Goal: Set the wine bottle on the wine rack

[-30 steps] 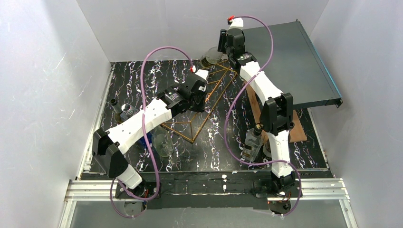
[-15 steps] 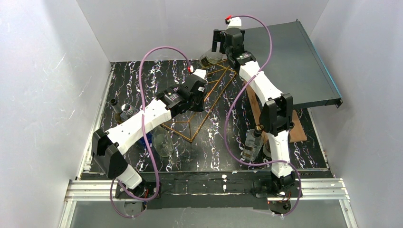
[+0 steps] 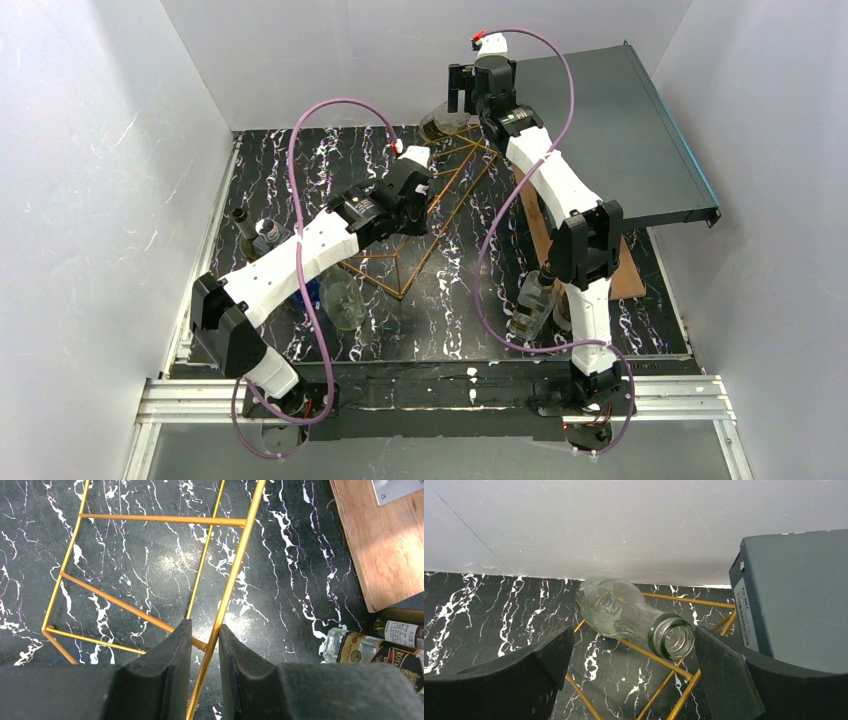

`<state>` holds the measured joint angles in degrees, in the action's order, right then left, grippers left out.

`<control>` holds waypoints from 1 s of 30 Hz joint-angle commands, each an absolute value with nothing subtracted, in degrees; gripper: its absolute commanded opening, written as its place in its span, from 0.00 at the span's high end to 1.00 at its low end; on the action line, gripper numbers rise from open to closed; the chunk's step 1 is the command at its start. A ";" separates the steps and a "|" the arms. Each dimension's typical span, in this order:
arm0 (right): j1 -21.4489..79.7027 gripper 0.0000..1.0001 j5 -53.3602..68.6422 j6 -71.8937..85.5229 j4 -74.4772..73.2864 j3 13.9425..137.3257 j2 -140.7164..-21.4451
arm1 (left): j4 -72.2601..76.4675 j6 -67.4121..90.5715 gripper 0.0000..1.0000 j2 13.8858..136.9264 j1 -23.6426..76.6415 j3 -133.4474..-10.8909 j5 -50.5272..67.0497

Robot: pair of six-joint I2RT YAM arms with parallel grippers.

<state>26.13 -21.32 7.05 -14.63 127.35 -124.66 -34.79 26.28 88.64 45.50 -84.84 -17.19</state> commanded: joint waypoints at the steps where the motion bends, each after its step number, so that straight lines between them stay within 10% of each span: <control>1: 25.05 0.02 -25.99 3.92 -14.04 130.35 -118.47 | -39.55 28.84 1.00 87.63 44.28 -82.79 -22.42; 14: 24.91 0.02 -23.61 3.02 -11.37 130.93 -115.11 | -38.88 28.08 1.00 86.86 44.25 -81.68 -23.14; 24: 32.13 0.02 -16.89 27.26 -37.19 116.87 -100.57 | -40.34 34.03 1.00 84.71 44.25 -79.29 -25.05; 30: 33.02 0.02 -16.05 39.20 -35.54 102.11 -92.21 | -39.46 32.23 0.58 83.06 44.21 -81.43 -17.88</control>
<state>33.34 -16.25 29.06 -36.75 106.56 -97.69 -34.35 31.73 84.86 44.62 -80.95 -22.74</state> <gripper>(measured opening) 0.983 0.323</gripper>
